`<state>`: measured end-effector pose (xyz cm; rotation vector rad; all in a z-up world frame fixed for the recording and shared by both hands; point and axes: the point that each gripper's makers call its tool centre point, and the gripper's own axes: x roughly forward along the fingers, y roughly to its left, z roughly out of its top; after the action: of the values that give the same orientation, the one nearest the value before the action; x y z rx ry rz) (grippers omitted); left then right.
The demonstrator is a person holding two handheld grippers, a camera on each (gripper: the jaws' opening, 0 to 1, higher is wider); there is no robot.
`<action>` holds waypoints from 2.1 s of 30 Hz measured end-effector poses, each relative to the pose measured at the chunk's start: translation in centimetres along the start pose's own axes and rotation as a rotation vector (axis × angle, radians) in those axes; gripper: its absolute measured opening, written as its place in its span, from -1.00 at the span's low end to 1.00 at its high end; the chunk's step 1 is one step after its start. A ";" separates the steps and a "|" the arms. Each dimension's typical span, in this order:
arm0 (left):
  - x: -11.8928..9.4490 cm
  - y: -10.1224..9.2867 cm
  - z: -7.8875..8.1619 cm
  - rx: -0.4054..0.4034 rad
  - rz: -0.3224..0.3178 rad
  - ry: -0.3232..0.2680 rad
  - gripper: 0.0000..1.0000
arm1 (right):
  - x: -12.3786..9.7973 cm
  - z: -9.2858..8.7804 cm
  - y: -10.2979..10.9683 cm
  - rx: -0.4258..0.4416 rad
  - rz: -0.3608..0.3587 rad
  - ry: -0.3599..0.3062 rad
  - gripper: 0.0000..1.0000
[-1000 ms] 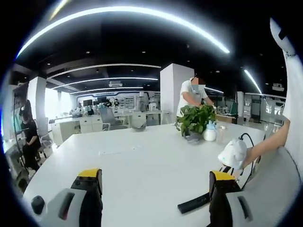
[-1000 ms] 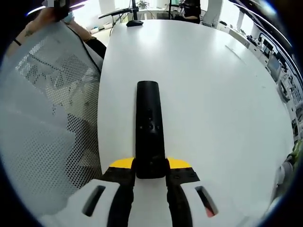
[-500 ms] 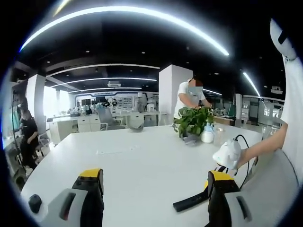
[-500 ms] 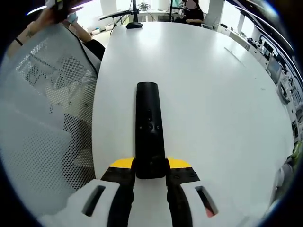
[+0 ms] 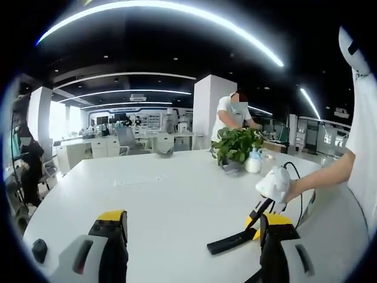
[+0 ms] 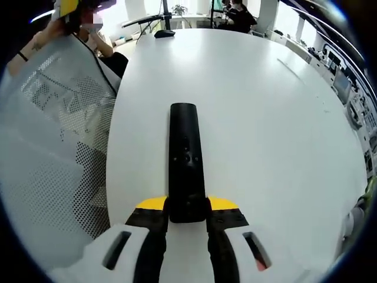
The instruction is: Press the specified remote control buttons in sequence, fully releasing each button before pressing the next.
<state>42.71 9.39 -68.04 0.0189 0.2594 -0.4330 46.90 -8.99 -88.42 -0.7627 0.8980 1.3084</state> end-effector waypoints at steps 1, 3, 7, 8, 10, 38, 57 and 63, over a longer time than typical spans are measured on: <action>0.0 0.0 0.0 -0.001 0.000 0.000 0.95 | -0.1 0.0 -0.1 -0.005 0.000 0.001 -0.51; 0.0 0.1 0.0 0.003 0.005 0.001 0.95 | -0.1 0.0 -0.3 -0.008 0.000 0.004 -0.51; 0.0 0.1 -0.1 0.005 0.005 0.006 0.95 | -0.1 -0.1 -1.2 -0.006 0.001 0.004 -0.51; 0.1 0.0 -0.2 0.007 0.005 0.009 0.95 | -0.1 -0.1 -1.3 -0.006 0.000 0.004 -0.51; 0.1 0.0 -0.2 0.011 0.003 0.012 0.94 | -0.2 -0.1 -1.3 -0.003 0.001 0.003 -0.51; 0.1 -0.1 -0.2 0.011 0.000 0.008 0.92 | -0.3 -0.1 -4.2 -0.011 0.006 0.015 -0.51; 0.1 -0.2 -0.3 0.020 -0.005 0.013 0.91 | -0.4 0.0 -6.2 -0.035 0.011 0.030 -0.51; 0.1 0.0 -0.3 0.022 0.000 0.014 0.91 | -0.7 0.3 -6.0 -0.039 0.011 0.039 -0.51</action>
<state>42.68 9.34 -68.39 0.0435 0.2680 -0.4359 52.91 -9.77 -87.81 -0.8173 0.9109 1.3278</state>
